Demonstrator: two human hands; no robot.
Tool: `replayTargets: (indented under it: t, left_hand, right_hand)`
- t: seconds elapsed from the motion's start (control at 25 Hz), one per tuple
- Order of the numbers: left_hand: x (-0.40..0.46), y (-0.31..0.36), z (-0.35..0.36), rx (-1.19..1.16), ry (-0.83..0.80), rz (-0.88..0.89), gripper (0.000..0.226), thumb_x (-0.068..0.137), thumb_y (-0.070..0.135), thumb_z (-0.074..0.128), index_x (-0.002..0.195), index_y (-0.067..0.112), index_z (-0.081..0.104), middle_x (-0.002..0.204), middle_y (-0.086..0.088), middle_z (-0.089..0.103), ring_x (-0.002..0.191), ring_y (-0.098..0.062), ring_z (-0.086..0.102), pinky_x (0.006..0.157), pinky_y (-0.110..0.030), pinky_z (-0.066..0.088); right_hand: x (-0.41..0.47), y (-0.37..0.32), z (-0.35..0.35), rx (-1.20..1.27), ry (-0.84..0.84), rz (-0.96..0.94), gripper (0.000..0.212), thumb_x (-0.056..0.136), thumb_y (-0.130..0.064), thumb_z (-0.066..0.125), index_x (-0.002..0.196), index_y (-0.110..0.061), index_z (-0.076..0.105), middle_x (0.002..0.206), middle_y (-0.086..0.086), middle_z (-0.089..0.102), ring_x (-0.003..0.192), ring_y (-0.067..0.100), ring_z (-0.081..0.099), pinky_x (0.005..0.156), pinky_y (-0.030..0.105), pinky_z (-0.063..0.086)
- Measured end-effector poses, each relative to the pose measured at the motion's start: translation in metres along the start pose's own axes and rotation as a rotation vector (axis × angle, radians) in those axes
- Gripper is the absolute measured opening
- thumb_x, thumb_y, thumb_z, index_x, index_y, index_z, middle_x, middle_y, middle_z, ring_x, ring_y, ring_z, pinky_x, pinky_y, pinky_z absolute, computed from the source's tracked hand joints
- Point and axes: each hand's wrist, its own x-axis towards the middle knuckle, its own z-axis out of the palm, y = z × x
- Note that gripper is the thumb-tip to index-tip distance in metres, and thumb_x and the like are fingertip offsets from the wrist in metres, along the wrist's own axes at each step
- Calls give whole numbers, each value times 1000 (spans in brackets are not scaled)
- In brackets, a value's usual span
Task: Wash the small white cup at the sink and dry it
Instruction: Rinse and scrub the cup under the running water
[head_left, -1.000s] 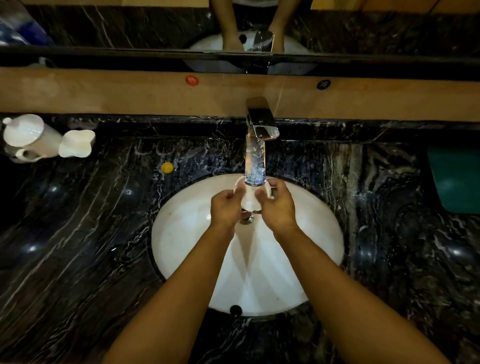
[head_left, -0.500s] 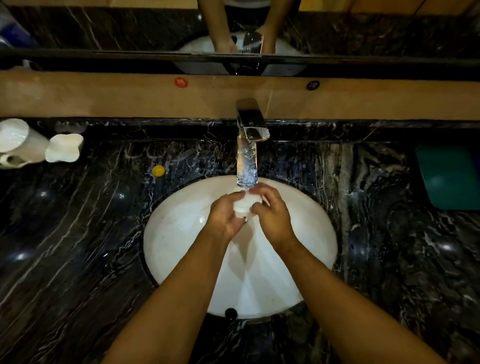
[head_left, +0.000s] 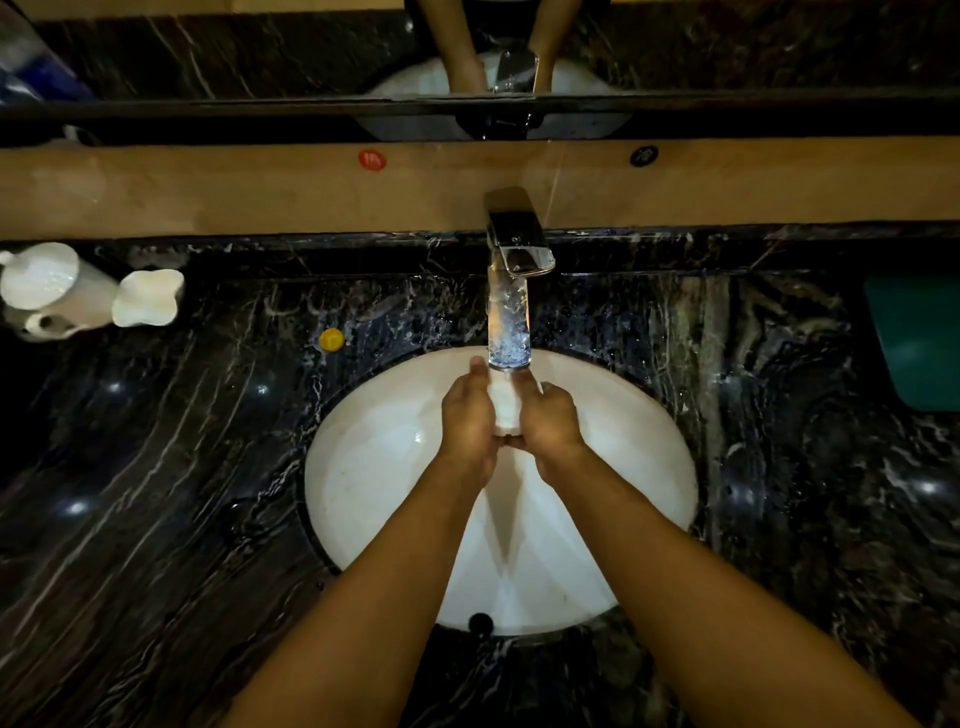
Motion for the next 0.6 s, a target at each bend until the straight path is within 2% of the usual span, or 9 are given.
replayTargets:
  t: [0.08,0.16,0.2,0.24,0.32,0.36,0.44,0.52,0.6]
  left_hand:
    - [2,5,0,-40,66,-35,40,106,45,42,107,12,66,86,-11,80,75,-29,74,52,-33,55]
    - [4,9,-3,-87,96,-75,36,106,40,43,99,12,64,68,-5,78,71,-29,72,62,-37,56]
    - [3,11,-4,-105,85,-98,34,105,38,43,99,11,64,67,-6,77,71,-29,70,62,-37,55]
    - [0,11,-4,-117,58,-117,33,105,34,43,102,9,64,70,-10,76,70,-30,69,57,-35,55]
    - [-5,10,0,-134,-4,-148,29,102,26,43,105,6,64,81,-16,73,63,-28,67,44,-29,50]
    - [-7,9,3,-140,-17,-156,26,101,22,43,103,7,64,83,-17,71,59,-27,66,41,-26,49]
    - [-7,10,9,-143,-5,-163,25,101,21,43,100,9,64,84,-16,68,55,-25,63,39,-24,46]
    - [-3,13,9,-146,19,-160,27,102,25,44,105,9,65,86,-15,70,60,-28,66,43,-28,50]
    - [3,15,5,-158,34,-146,31,104,30,45,113,8,65,92,-16,74,70,-30,70,58,-36,57]
  right_hand:
    - [1,4,-3,78,-146,-54,25,106,-23,48,125,-15,62,116,12,73,103,34,72,93,62,56]
    - [0,6,-12,164,-333,-75,39,99,-4,56,135,-20,56,125,10,71,107,30,71,96,57,54]
    - [1,6,-14,159,-359,-77,45,94,-2,64,134,-21,56,126,10,71,106,29,71,94,55,55]
    - [3,5,-14,114,-311,-86,47,90,-5,72,131,-21,57,125,10,71,104,29,71,90,54,58]
    - [6,0,-8,-39,-113,-103,45,85,-24,81,124,-17,59,119,10,72,100,28,73,76,47,64]
    - [7,-4,-5,-112,-29,-98,44,88,-33,78,123,-14,60,117,10,73,99,29,73,73,46,65]
    - [8,-8,-1,-179,62,-79,37,99,-38,59,124,-10,61,115,13,73,100,32,72,82,51,63]
    - [13,-7,-3,-140,14,-71,33,106,-30,43,120,-9,64,113,17,73,101,36,72,89,59,58]
    - [13,-3,-9,0,-144,-76,27,106,-17,44,127,-10,62,117,17,72,104,37,71,94,65,54]
